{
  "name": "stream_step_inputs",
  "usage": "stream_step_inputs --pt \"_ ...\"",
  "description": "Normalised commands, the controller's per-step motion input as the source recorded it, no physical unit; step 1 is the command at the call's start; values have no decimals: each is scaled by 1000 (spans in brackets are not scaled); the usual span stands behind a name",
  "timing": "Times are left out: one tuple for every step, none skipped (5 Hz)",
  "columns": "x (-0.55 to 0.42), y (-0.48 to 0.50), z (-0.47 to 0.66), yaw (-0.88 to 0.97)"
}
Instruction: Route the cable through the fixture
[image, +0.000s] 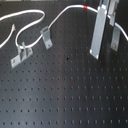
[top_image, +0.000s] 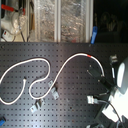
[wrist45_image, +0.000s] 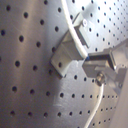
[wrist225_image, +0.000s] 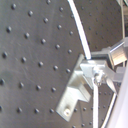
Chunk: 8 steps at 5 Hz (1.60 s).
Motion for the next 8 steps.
stream_step_inputs --pt "-184 157 -177 40" --pt "-363 52 -53 214" --pt "0 1 46 0" --pt "221 -226 0 -54" --pt "-12 -15 0 0" --pt "-371 -116 206 109" --pt "0 0 21 0" --pt "-100 7 93 0"
